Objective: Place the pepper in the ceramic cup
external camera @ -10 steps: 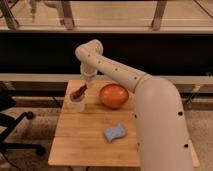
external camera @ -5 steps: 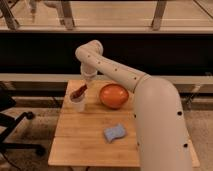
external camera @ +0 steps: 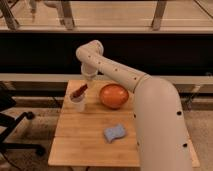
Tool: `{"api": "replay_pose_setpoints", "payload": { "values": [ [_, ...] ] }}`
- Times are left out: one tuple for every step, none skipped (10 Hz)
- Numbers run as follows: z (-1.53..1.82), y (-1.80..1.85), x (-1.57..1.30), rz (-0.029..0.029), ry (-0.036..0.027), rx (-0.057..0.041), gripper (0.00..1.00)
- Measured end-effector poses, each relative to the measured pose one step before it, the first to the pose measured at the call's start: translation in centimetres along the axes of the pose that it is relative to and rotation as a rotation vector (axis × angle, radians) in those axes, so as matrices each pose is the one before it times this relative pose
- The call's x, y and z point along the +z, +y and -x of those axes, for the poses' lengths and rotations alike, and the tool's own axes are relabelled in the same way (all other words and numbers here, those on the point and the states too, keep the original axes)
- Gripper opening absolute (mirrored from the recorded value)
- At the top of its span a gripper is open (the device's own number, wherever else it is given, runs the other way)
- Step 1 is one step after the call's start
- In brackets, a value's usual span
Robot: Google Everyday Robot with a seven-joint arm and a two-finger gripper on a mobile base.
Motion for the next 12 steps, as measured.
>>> {"api": "replay_pose_setpoints", "payload": {
  "values": [
    [-0.054,-0.021,0.095,-0.00057,0.00101,-0.00008,0.25],
    [-0.002,0.029,0.074,-0.00083,0.00115,-0.00160,0.31],
    [0.007,0.042,0.054,-0.00052,0.00085,-0.00144,0.39],
    [0.013,-0.056,-0.019,-0.00070,0.00009,0.00015,0.44],
    [-0.143,-0.009,0.014,-0.00025,0.00136,0.00054,0.45],
    [-0.063,0.029,0.072,0.00068,0.00001,-0.00082,0.46],
    [-0.090,0.006,0.046,-0.00073,0.00110,-0.00173,0.54],
    [-0.089,0.043,0.083,-0.00079,-0.00060,-0.00029,0.55],
    [-0.065,-0.003,-0.010,-0.00098,0.00131,-0.00002,0.55],
    [-0.033,0.018,0.037,0.00016,0.00089,-0.00013,0.55],
    [0.000,0.045,0.013,0.00066,-0.00130,-0.00037,0.54],
    [-0.108,0.071,0.062,0.00031,-0.00122,-0.00076,0.46]
  ]
}}
